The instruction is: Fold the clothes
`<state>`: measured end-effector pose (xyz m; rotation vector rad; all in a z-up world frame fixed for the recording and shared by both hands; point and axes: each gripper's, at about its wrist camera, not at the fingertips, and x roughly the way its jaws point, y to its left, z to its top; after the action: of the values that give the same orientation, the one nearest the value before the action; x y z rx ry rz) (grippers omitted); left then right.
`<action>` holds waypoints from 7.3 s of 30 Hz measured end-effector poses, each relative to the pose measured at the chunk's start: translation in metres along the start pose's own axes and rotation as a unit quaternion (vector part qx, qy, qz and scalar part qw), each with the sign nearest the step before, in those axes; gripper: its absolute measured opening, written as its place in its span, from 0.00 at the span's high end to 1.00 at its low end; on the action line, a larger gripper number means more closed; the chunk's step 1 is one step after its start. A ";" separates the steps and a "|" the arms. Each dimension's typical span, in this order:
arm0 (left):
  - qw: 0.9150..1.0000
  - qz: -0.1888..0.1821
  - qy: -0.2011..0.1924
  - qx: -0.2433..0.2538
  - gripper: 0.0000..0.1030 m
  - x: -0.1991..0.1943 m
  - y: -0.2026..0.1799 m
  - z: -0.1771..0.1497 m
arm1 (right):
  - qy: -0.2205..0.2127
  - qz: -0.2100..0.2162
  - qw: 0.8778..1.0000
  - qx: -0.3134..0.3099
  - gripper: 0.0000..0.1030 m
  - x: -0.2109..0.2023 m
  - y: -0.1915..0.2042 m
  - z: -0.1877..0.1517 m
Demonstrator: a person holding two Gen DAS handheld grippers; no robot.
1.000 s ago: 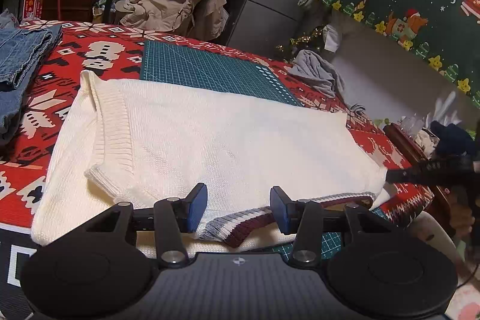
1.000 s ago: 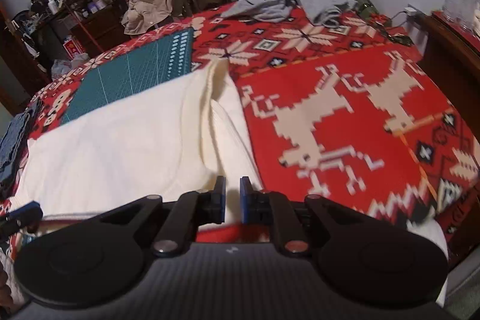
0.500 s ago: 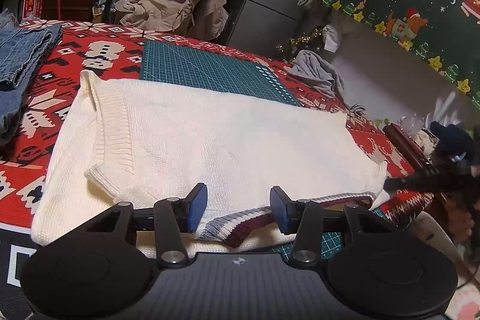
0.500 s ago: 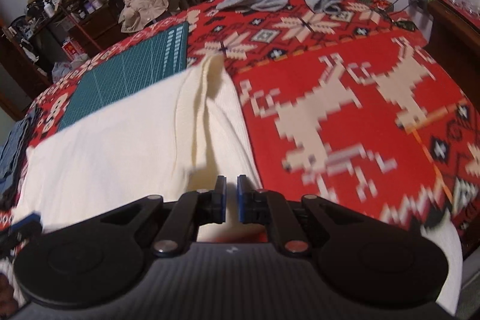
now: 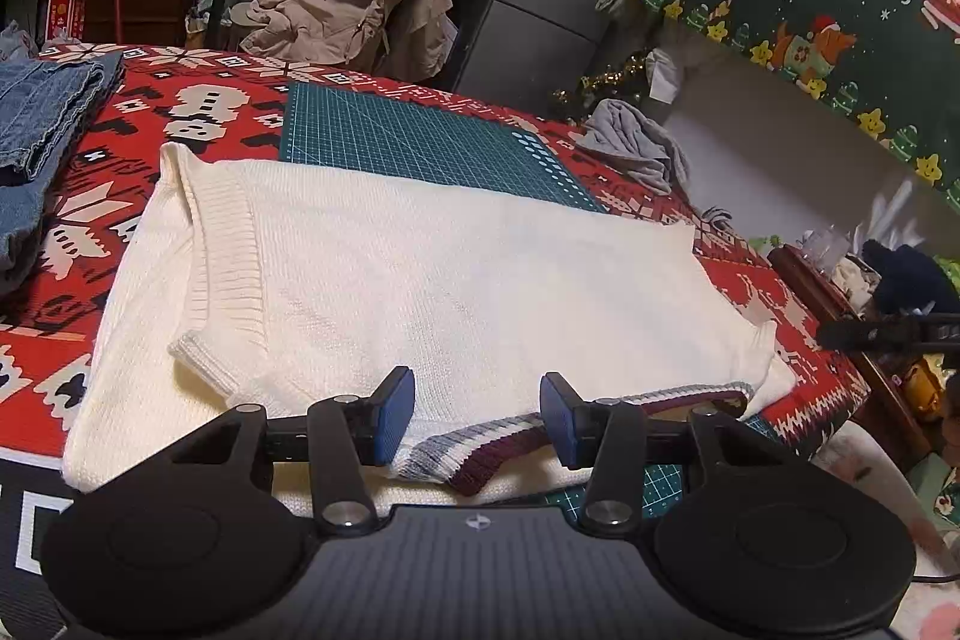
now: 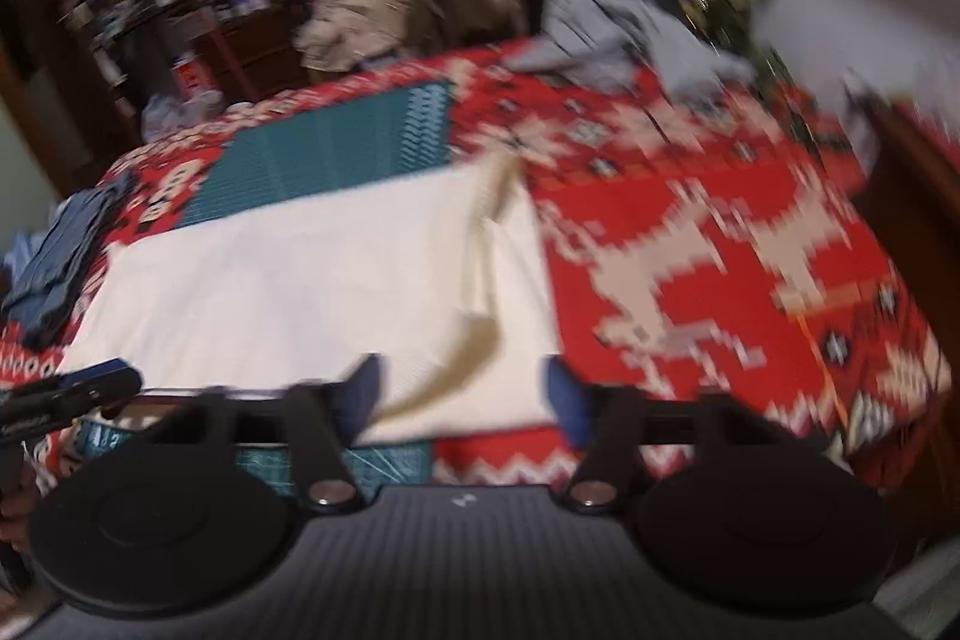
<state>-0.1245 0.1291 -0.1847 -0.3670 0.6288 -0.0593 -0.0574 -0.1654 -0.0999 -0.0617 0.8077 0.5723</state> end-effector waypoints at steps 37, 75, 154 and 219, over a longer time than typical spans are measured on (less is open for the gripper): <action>0.999 0.002 -0.010 -0.031 0.76 -0.008 0.003 0.006 | 0.003 0.008 1.000 -0.015 0.85 0.048 0.031 -0.003; 0.975 0.081 0.000 -0.205 0.97 -0.062 0.101 0.027 | 0.026 0.037 0.999 -0.003 0.82 0.052 0.034 -0.002; 0.997 0.018 0.058 -0.054 0.98 0.123 0.019 0.110 | 0.006 0.073 0.994 -0.087 0.87 0.192 0.119 0.081; 0.990 0.139 0.015 -0.022 0.96 0.096 0.059 0.112 | -0.016 -0.007 0.999 -0.044 0.90 0.183 0.049 0.094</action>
<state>0.0148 0.2037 -0.1761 -0.3178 0.7064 0.2154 0.0804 -0.0145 -0.1542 -0.1378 0.7497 0.5945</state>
